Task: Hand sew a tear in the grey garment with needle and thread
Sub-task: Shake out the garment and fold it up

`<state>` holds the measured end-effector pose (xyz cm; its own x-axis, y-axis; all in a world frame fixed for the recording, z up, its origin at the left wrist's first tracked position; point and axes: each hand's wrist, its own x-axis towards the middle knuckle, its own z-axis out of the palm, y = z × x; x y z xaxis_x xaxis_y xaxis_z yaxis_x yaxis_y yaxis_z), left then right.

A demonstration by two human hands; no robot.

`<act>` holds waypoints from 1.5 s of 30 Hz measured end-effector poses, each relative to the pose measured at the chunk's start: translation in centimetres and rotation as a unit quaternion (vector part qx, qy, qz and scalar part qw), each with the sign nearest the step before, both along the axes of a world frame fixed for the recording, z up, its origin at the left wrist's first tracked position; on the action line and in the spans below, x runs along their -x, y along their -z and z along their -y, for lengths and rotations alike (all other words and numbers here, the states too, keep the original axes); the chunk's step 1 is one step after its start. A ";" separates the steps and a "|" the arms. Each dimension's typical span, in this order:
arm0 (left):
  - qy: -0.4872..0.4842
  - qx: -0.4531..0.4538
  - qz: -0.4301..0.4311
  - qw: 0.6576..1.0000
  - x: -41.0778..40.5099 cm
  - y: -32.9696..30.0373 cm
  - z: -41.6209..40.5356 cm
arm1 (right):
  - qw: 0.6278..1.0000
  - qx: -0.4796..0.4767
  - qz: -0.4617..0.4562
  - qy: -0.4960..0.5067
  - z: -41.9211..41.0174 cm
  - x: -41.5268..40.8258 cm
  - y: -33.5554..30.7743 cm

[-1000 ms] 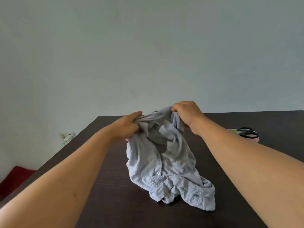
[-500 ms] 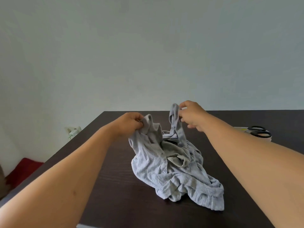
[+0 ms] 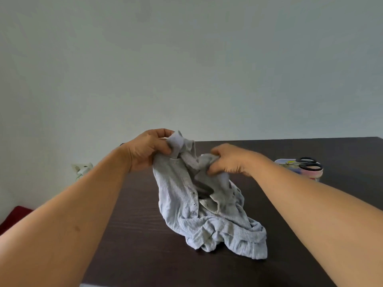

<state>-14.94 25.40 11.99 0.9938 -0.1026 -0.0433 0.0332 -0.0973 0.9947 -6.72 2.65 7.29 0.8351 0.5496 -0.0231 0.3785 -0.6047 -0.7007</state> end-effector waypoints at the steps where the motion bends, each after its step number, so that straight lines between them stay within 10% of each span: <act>1: -0.016 -0.037 -0.012 0.999 0.0 -0.2 -0.4 | 0.997 -0.070 0.007 0.036 0.3 -0.2 -0.4; 6: -0.061 -0.366 -0.016 0.928 0.3 -1.3 -1.3 | 0.964 -0.246 0.011 0.099 1.8 -0.7 -3.2; 15: -0.181 -0.084 0.075 0.977 0.2 -3.8 0.4 | 0.962 -0.239 0.037 0.126 2.4 -0.5 -7.6; 23: -0.231 -0.085 0.184 0.952 -0.4 -8.4 0.8 | 0.979 -0.204 -0.024 0.006 2.9 1.0 -14.0; 28: -0.278 -0.131 0.220 0.926 -0.3 -10.1 0.2 | 0.992 0.033 0.115 0.045 3.3 1.8 -15.7; 34: -0.227 -0.123 0.171 0.951 0.6 -11.2 -0.5 | 0.969 -0.236 -0.022 0.073 3.9 0.8 -16.8; 39: -0.216 -0.150 0.140 0.955 1.0 -11.5 -1.6 | 0.960 -0.173 -0.177 -0.133 5.0 0.8 -16.6; 45: -0.206 -0.143 0.100 0.963 2.1 -10.7 -2.1 | 0.976 -0.182 -0.109 -0.056 4.8 0.4 -16.1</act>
